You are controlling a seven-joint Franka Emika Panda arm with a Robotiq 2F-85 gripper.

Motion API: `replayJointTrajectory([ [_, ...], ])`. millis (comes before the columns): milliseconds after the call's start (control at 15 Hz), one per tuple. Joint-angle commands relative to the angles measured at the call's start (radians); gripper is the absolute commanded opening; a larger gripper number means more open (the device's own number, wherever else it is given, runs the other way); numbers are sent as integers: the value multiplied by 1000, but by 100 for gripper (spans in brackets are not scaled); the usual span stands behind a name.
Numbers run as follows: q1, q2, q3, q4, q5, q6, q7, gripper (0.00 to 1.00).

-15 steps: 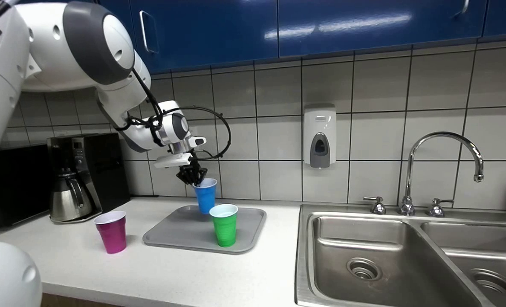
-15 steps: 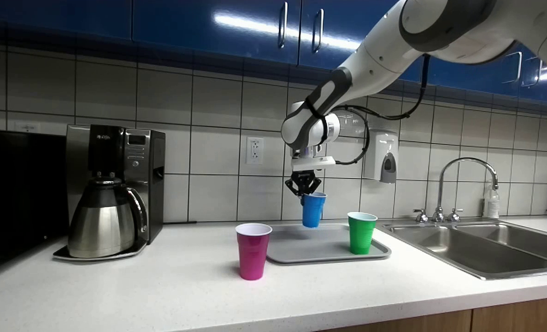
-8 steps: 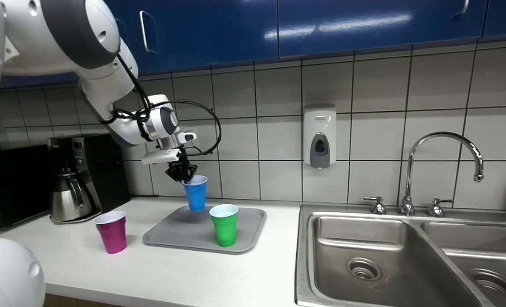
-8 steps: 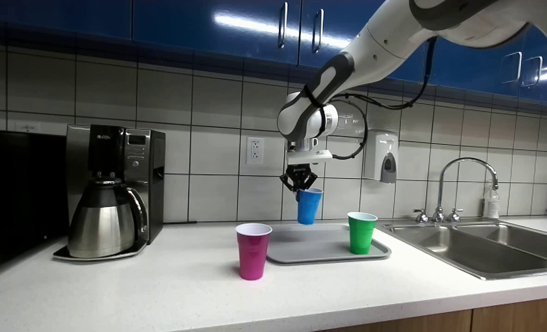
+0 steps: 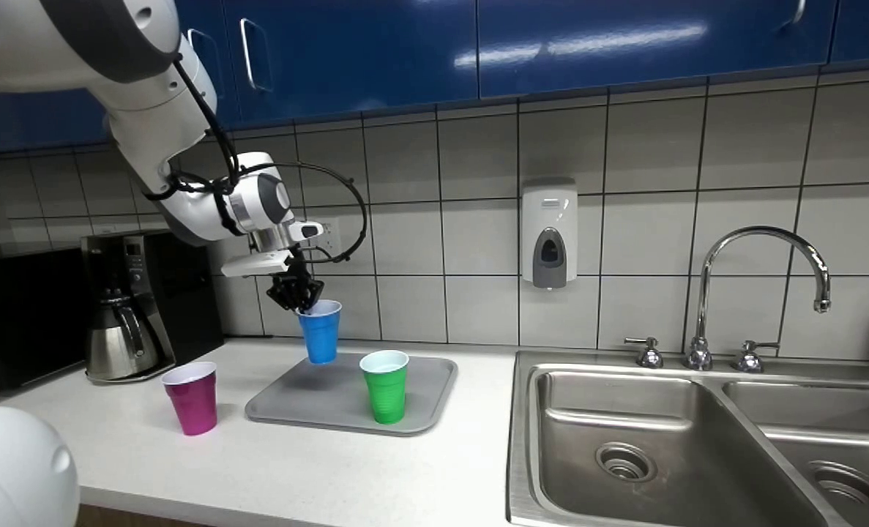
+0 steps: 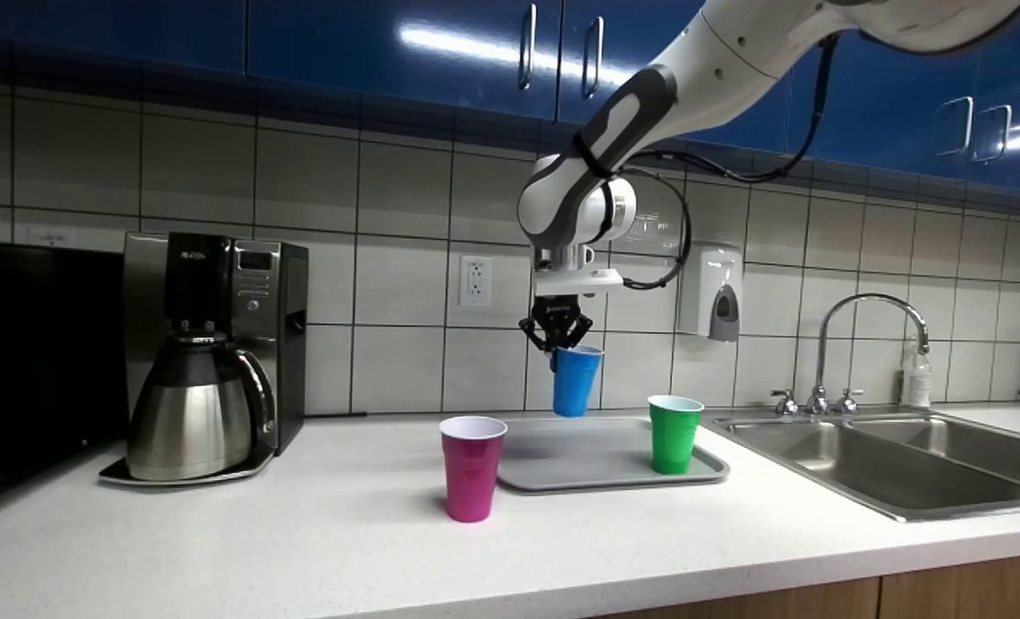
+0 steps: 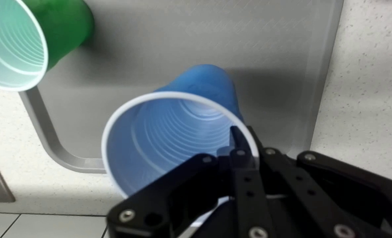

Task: Remove the cups from the tray

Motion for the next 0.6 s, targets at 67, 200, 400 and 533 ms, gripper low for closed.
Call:
replayJointTrajectory([
  [67, -4, -78, 27, -93, -37, -19, 48, 0],
  [200, -6, -83, 33, -111, -38, -17, 49, 0],
  [400, -8, -98, 39, -142, -37, -13, 50, 0],
  [533, -7, -111, 41, -167, -40, -11, 56, 0],
])
